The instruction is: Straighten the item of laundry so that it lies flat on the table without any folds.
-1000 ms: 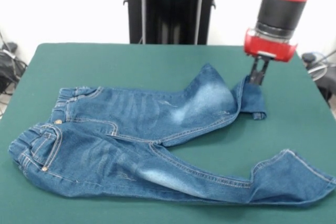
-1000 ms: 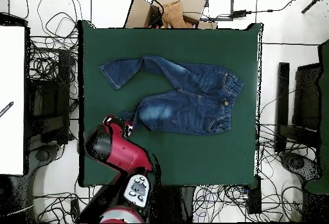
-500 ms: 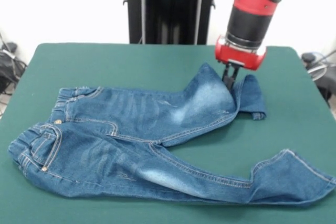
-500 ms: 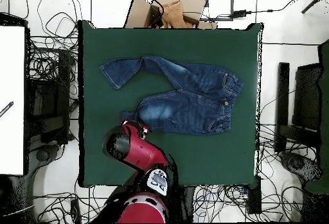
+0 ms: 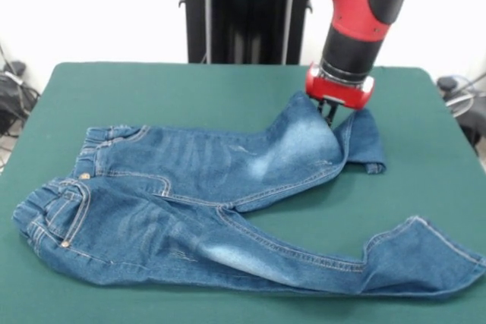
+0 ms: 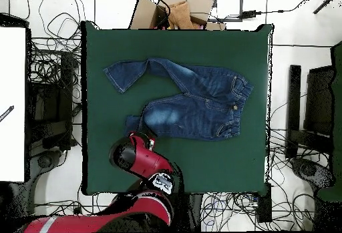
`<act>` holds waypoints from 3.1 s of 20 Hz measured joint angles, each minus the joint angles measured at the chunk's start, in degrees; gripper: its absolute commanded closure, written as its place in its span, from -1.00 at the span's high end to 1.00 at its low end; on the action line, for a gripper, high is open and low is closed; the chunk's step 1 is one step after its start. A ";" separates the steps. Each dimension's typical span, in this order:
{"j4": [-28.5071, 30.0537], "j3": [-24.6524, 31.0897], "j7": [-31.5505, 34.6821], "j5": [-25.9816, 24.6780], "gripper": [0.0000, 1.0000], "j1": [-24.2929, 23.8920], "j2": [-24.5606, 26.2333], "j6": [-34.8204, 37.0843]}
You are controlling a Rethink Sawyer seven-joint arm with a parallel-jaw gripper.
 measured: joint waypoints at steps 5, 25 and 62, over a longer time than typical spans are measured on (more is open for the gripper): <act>-0.26 -0.07 0.00 0.00 -1.00 0.72 1.33 -1.15; -0.30 -0.48 0.00 0.42 -1.00 4.82 0.09 -1.37; -6.41 -1.19 0.00 0.39 -1.00 2.37 -1.76 5.84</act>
